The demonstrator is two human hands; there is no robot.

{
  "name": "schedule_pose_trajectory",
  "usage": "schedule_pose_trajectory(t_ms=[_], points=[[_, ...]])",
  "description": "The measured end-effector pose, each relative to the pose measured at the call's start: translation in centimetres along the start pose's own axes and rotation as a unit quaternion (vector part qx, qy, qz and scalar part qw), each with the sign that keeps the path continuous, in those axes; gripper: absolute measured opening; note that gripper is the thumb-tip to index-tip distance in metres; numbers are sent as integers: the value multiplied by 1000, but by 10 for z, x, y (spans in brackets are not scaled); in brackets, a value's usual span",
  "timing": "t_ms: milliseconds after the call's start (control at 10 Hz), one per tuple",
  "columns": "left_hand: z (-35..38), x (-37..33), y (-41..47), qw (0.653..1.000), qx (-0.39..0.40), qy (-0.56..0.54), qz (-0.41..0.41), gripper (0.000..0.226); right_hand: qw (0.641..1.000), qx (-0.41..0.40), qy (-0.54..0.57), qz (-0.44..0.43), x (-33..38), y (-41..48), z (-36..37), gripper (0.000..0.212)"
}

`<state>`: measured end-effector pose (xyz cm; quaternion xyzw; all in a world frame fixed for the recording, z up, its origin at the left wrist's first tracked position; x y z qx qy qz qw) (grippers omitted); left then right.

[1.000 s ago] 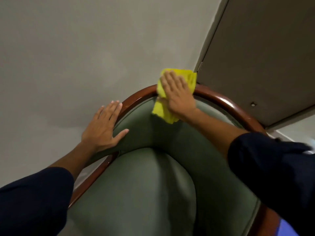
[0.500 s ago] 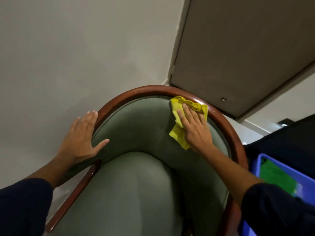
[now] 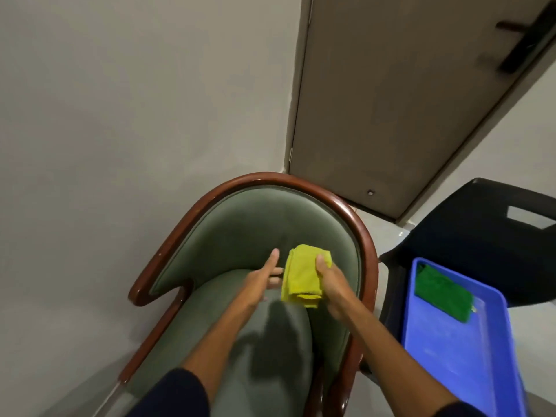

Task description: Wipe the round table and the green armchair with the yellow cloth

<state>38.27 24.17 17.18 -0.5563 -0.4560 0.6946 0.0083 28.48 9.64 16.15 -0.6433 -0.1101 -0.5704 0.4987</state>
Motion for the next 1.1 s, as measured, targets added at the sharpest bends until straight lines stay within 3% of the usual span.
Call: schedule_pose_trajectory(t_ms=[100,200,300,400,500,600,700,800,900,1000,1100], points=[[23,-17,-22,998,-24,25,57,60,998,18,47,27,-7,-18,13,46],[36,-30,-35,977,-59,156,132,33,985,52,148,68,-11,-32,-2,60],[53,-55,-45,982,59,90,155,22,976,38,209,40,-8,-45,-41,60],[96,-85,-49,977,170,29,122,19,959,60,277,14,-7,-58,-92,52],[174,-103,-27,972,214,-15,92,24,933,106,342,34,-18,-63,-177,64],[191,-94,-12,987,138,24,78,24,932,66,345,88,-28,-70,-222,53],[254,-50,33,988,79,124,56,37,966,-36,223,123,-54,-74,-318,42],[326,11,66,972,43,231,-4,57,965,-171,37,195,-93,-81,-392,34],[381,68,92,961,46,272,-26,60,932,-265,-135,206,-137,-73,-439,26],[414,105,105,932,79,353,-31,73,904,-299,-229,204,-170,-74,-465,28],[416,111,100,897,90,432,34,77,869,-266,-354,220,-177,-89,-472,41]])
Point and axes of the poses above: each hand's wrist, its own y-axis towards the middle knuckle, its own z-axis out of the palm, x = y × z, the point moved 1 cm from there along y, towards the middle knuckle, and after that the axes turned 5 degrees about x, right-handed, at the moved point
